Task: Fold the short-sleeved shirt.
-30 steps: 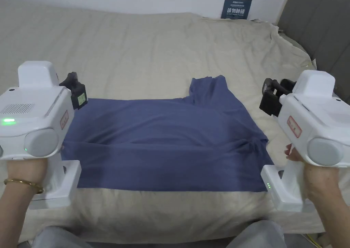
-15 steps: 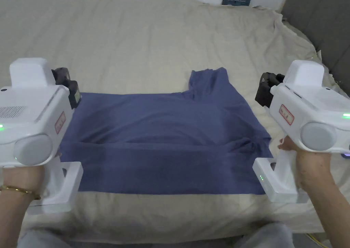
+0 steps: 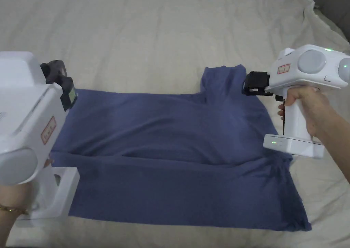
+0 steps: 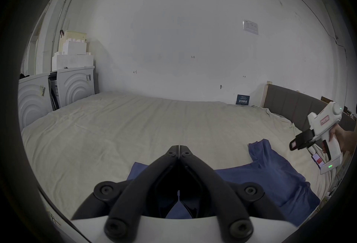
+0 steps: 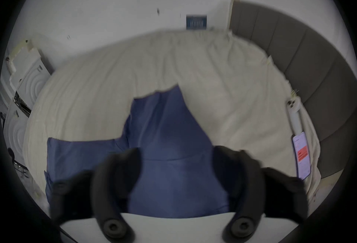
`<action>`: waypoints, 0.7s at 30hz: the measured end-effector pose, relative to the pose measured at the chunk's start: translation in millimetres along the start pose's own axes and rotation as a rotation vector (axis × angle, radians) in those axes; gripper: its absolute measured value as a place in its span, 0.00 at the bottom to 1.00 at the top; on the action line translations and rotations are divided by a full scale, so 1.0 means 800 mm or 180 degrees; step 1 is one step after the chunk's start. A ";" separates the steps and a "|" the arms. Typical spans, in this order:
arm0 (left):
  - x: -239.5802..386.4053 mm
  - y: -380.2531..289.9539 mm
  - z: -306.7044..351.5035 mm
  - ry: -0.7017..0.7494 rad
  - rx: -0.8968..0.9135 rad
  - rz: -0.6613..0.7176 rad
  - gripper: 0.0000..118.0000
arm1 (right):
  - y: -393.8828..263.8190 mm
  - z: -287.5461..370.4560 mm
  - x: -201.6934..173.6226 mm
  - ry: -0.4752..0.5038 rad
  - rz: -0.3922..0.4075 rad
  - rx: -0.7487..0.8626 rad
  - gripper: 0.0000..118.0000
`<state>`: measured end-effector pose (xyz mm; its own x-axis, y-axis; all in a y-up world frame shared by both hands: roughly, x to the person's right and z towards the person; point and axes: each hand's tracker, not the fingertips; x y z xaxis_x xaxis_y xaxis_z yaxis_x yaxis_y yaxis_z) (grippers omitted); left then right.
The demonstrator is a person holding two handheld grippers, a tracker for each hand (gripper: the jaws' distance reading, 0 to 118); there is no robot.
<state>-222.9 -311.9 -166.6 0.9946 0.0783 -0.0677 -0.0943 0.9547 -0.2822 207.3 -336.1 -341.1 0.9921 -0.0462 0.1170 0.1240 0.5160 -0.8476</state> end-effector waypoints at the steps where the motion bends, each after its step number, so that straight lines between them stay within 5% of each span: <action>1: 0.000 0.000 -0.005 0.0016 -0.0017 0.0009 0.00 | 0.004 -0.011 -0.002 -0.0046 0.0020 -0.0014 0.80; 4: -0.002 -0.002 -0.021 0.0043 -0.0060 0.0062 0.00 | 0.017 -0.051 0.001 -0.0226 0.0163 -0.0177 0.81; 13: -0.004 -0.014 -0.049 0.0094 -0.0199 0.0058 0.00 | 0.021 -0.113 0.027 -0.0454 -0.0087 -0.0501 0.77; 15: -0.005 -0.017 -0.053 0.0101 -0.0236 0.0049 0.00 | 0.018 -0.114 0.034 -0.0445 -0.0257 -0.0460 0.61; 17: -0.007 -0.019 -0.057 0.0095 -0.0279 0.0064 0.00 | 0.016 -0.115 0.039 -0.0405 -0.0288 -0.0453 0.15; 18: -0.008 -0.019 -0.059 0.0104 -0.0307 0.0081 0.00 | 0.014 -0.116 0.040 -0.0455 -0.0283 -0.0451 0.06; 21: -0.013 -0.018 -0.065 0.0106 -0.0367 0.0146 0.02 | 0.007 -0.115 0.044 -0.0452 -0.0207 -0.0462 0.01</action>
<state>-234.2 -341.5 -211.7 0.9874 0.1096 -0.1142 -0.1457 0.9109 -0.3861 245.2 -413.9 -389.5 0.9702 0.0508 0.2371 0.1997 0.3869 -0.9002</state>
